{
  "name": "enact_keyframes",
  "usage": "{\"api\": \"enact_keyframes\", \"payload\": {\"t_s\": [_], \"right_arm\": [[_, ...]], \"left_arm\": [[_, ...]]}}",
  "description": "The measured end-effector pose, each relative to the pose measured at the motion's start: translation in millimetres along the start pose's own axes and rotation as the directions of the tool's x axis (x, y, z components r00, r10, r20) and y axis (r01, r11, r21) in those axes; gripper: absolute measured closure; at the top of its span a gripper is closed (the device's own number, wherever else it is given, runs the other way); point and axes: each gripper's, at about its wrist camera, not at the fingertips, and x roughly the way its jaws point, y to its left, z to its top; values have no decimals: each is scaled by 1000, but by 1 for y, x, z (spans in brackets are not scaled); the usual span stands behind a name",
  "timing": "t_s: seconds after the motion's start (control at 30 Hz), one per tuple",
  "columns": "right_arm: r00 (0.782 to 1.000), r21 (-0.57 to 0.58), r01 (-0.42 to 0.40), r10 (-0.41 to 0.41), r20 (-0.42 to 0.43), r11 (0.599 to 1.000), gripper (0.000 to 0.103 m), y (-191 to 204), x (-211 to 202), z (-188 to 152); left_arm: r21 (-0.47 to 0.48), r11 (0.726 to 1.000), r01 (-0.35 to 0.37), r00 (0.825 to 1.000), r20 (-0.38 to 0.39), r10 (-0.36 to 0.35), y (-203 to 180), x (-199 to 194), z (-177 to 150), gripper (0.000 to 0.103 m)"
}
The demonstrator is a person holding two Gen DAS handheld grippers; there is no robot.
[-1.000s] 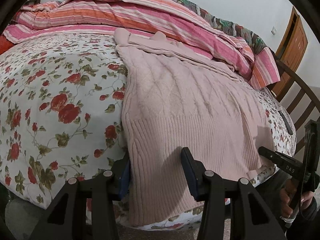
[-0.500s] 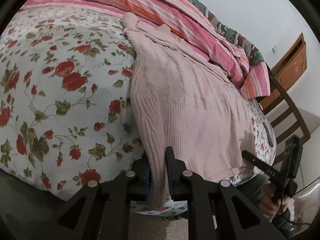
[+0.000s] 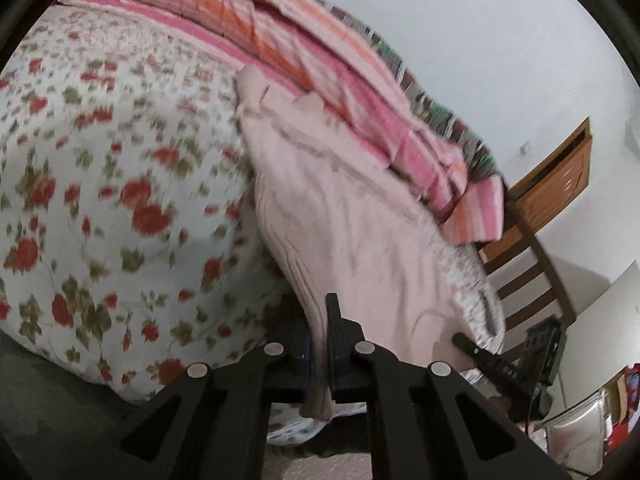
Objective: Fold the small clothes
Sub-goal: 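Grasp the pink sweater hem with both grippers and lift it, then fold the held hem over toward the collar with both grippers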
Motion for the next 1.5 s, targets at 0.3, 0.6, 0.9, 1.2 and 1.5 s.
{"api": "enact_keyframes", "payload": {"t_s": [0.3, 0.6, 0.9, 1.2, 1.5], "right_arm": [[993, 1, -70, 69, 95, 998, 98, 22, -34, 42], [974, 32, -150, 143, 177, 988, 98, 32, -37, 104], [953, 87, -201, 174, 248, 976, 98, 26, -5, 166], [960, 99, -177, 150, 238, 979, 98, 20, 51, 211], [978, 111, -131, 110, 176, 985, 98, 8, 117, 243]], "left_arm": [[45, 998, -41, 995, 95, 36, -40, -20, 46, 97], [60, 996, -67, 983, 174, 56, -55, -22, 100, 97], [82, 992, -96, 977, 198, 78, -60, 9, 158, 97], [75, 990, -117, 970, 223, 98, -51, 61, 202, 97], [105, 978, -179, 966, 209, 154, -32, 116, 233, 97]]}}
